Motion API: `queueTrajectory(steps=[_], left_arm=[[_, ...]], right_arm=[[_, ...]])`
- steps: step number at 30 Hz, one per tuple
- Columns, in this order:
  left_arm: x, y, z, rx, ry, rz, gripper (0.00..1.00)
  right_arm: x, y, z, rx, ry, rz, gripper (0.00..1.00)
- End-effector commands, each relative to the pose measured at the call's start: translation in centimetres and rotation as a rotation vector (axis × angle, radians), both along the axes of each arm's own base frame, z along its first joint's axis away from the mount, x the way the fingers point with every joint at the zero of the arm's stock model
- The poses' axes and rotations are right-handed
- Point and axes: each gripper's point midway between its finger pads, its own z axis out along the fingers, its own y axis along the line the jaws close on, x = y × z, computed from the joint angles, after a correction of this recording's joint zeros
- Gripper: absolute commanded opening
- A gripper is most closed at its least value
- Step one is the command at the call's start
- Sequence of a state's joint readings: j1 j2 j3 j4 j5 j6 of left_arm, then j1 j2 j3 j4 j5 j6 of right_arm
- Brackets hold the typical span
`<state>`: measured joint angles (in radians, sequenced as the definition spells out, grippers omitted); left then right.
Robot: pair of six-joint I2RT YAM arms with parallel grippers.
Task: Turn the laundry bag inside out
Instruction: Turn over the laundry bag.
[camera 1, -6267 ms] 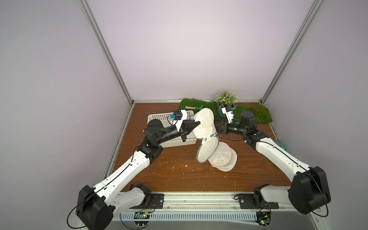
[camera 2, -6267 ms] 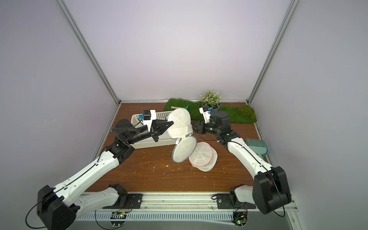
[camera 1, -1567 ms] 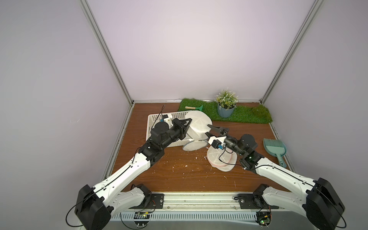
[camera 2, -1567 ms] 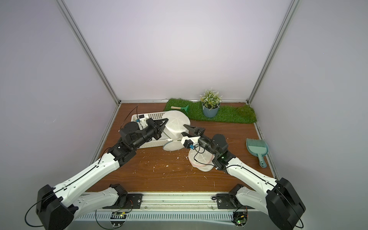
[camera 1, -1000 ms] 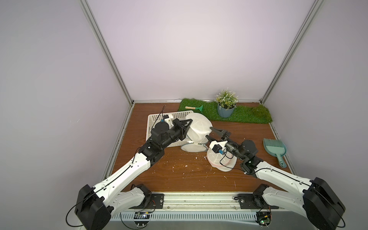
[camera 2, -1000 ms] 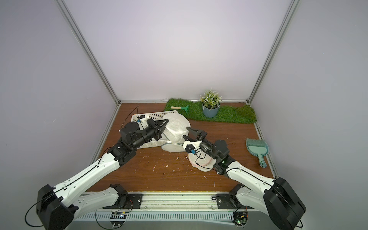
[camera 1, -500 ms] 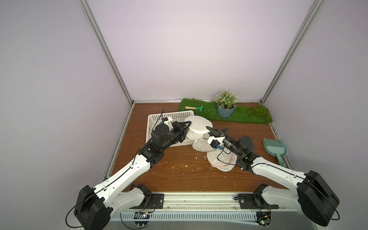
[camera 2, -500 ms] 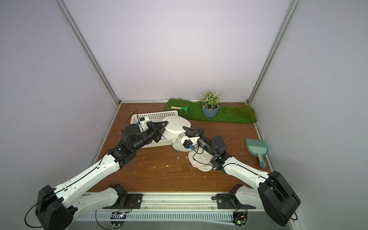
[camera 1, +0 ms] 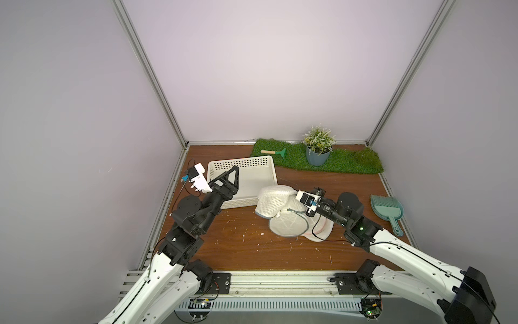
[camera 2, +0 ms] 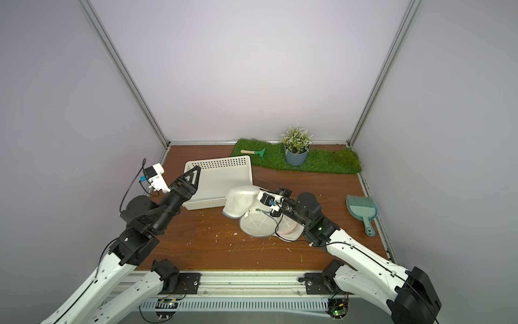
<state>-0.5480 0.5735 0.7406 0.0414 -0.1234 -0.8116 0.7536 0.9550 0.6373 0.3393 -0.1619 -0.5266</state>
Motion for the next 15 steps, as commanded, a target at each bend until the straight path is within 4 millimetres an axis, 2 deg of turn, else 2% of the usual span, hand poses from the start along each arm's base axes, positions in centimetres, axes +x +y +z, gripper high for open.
queueTrajectory(steps=[1,4,8,12,15], left_arm=[[-1.2,0.4,-3.4,0.383,-0.037,0.002,0.79],[-3.0,-1.8,-5.5,0.436,-0.058,-0.163,0.78],[-5.6,-5.4,-7.7,0.391,-0.134,-0.412,0.76],[-7.3,-7.4,-10.0,0.370,-0.203,-0.569,0.76],[-7.7,-8.4,-11.3,0.380,-0.241,-0.635,0.76]], right_arm=[[0.1,-0.6,1.8,0.062,0.142,-0.051,0.00],[0.3,-0.6,2.5,0.077,0.226,-0.075,0.00],[0.4,-0.4,3.2,0.091,0.288,-0.088,0.00],[0.4,-0.2,3.8,0.103,0.293,-0.084,0.00],[0.3,0.2,4.1,0.101,0.297,-0.068,0.00]])
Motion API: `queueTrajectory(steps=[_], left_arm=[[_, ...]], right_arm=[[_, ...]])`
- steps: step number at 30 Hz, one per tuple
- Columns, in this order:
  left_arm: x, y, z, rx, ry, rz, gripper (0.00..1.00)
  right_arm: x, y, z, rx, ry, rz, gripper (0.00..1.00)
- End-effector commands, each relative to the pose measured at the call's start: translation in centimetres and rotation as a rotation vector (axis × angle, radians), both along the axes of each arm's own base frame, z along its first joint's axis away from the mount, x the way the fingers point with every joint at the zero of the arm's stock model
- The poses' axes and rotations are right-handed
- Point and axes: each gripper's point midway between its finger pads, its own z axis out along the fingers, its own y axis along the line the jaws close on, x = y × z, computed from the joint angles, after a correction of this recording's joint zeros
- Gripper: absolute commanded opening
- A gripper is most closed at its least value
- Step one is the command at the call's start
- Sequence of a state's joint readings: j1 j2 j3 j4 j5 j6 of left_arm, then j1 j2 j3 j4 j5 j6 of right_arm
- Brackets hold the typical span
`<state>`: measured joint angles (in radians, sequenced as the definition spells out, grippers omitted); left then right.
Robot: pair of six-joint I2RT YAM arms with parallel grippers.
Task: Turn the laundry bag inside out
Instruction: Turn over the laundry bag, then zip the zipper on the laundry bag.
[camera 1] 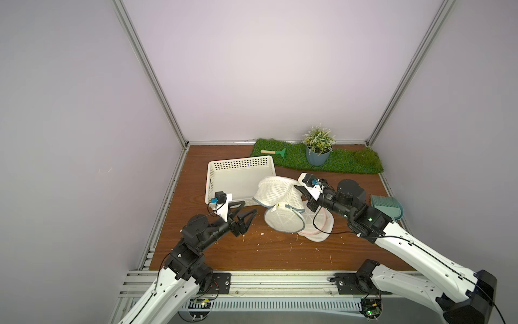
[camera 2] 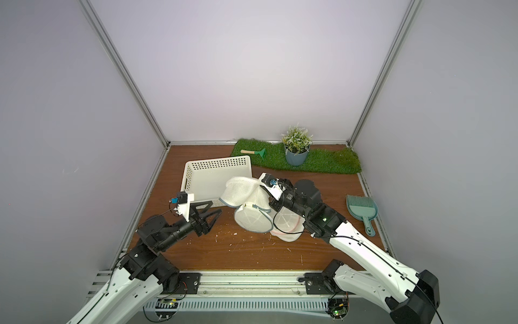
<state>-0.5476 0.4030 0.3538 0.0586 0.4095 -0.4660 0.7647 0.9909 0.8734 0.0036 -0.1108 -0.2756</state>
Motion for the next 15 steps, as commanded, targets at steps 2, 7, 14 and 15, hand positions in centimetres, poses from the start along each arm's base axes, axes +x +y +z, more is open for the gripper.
queueTrajectory(steps=[2,7,14,15], left_arm=[[-1.5,-2.0,1.6,-0.013,-0.148,-0.171,0.77],[-0.7,-3.8,1.4,-0.003,-0.170,-0.251,0.78],[0.2,-5.2,1.7,-0.045,-0.202,-0.297,0.78],[0.2,-5.3,1.8,-0.057,-0.203,-0.304,0.77]], right_arm=[[-0.3,0.7,1.7,0.044,0.012,0.024,0.00],[-0.7,1.3,1.8,0.047,0.012,0.053,0.00],[-0.9,2.5,2.4,0.071,0.007,0.086,0.00],[-0.9,2.6,2.5,0.076,0.007,0.090,0.00]])
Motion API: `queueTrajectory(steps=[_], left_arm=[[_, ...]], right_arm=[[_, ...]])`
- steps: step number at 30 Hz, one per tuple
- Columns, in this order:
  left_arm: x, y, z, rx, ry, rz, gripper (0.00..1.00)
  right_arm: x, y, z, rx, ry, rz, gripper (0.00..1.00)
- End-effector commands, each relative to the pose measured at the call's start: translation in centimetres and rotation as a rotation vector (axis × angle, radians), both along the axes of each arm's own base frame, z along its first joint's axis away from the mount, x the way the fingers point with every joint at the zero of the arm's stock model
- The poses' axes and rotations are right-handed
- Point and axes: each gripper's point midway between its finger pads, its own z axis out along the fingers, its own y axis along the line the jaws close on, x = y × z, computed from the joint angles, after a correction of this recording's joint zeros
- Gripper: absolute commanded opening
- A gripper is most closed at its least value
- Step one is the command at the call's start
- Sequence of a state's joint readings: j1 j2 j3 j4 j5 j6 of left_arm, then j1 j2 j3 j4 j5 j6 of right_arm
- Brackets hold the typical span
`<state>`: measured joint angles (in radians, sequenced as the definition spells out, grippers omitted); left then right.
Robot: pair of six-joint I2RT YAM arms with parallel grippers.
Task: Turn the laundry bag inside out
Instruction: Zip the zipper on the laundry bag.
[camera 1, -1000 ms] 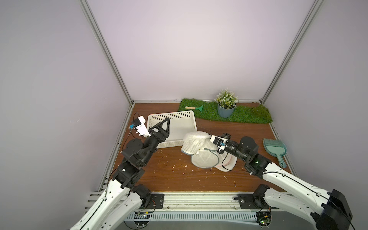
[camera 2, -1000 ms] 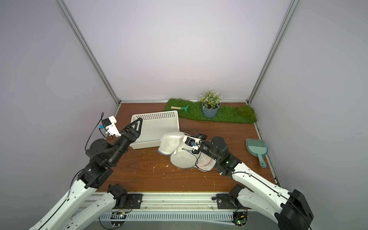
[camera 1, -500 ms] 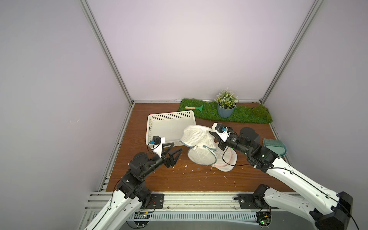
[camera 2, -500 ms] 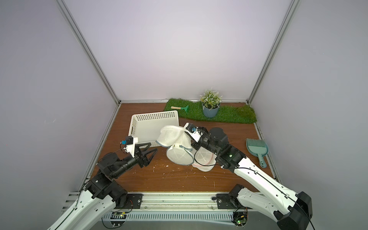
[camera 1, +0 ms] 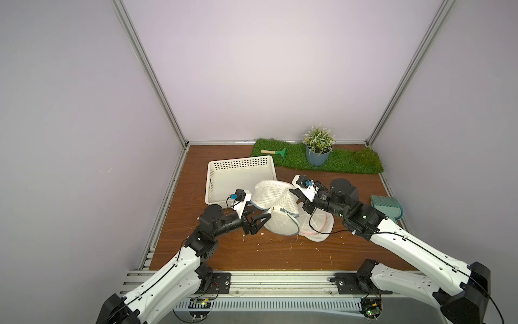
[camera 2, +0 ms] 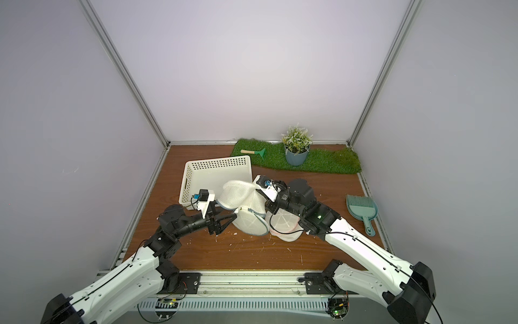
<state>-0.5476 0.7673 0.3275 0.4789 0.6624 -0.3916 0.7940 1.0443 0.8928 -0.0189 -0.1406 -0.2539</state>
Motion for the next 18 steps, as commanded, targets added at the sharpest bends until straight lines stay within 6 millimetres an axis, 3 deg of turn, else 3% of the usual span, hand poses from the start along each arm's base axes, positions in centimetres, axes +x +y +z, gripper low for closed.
queueTrajectory(steps=[1,13,18], left_arm=[[-0.6,-0.5,2.8,-0.092,-0.107,-0.061,0.77],[0.1,-1.8,1.5,-0.098,-0.071,-0.080,0.68],[-0.1,-2.3,0.6,-0.079,-0.043,-0.116,0.54]], right_arm=[[-0.3,1.1,4.1,0.104,-0.052,0.038,0.00],[-0.3,3.0,5.1,0.162,-0.038,0.078,0.00],[0.2,3.0,5.3,0.157,-0.046,0.059,0.00]])
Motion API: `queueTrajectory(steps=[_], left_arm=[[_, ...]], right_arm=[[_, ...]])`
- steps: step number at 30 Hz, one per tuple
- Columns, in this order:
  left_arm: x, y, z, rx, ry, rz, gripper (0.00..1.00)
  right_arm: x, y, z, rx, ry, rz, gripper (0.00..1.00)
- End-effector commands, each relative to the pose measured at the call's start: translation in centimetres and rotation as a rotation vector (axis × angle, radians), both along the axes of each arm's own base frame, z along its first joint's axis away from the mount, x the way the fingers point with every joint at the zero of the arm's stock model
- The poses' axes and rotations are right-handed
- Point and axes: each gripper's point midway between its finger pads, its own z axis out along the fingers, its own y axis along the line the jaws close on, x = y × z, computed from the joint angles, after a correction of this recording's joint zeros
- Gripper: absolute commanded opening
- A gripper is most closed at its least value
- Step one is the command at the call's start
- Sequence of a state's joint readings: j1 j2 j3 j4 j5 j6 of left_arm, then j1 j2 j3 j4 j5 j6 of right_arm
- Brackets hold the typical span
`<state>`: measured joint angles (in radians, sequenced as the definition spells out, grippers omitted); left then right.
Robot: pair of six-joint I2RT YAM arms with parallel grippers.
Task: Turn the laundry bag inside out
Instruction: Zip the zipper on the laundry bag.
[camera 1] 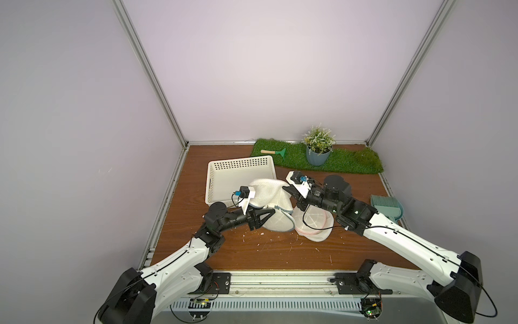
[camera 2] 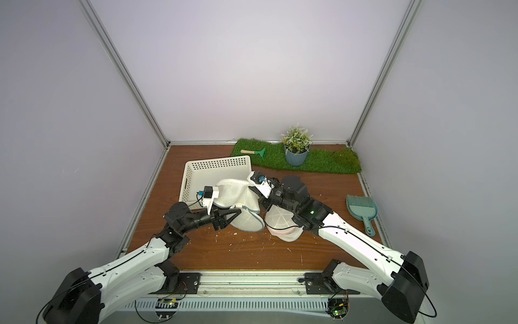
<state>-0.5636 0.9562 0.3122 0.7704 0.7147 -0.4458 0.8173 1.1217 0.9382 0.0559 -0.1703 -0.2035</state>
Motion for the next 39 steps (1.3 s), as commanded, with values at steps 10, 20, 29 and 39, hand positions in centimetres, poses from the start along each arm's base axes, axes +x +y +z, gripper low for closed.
queueTrajectory(steps=[10,20,29,39], left_arm=[[0.0,-1.0,0.6,-0.040,0.006,-0.046,0.52],[1.4,-2.2,0.8,-0.041,0.016,-0.029,0.26],[1.6,-1.6,1.3,-0.068,0.008,0.013,0.00],[2.0,-0.7,1.3,-0.090,0.082,0.077,0.00]], right_arm=[[0.0,1.5,3.9,0.117,-0.032,0.033,0.00],[0.3,2.0,4.0,0.164,0.007,0.008,0.00],[1.6,0.1,1.8,0.130,0.076,-0.132,0.00],[2.3,-3.7,0.7,0.221,0.417,-0.378,0.56]])
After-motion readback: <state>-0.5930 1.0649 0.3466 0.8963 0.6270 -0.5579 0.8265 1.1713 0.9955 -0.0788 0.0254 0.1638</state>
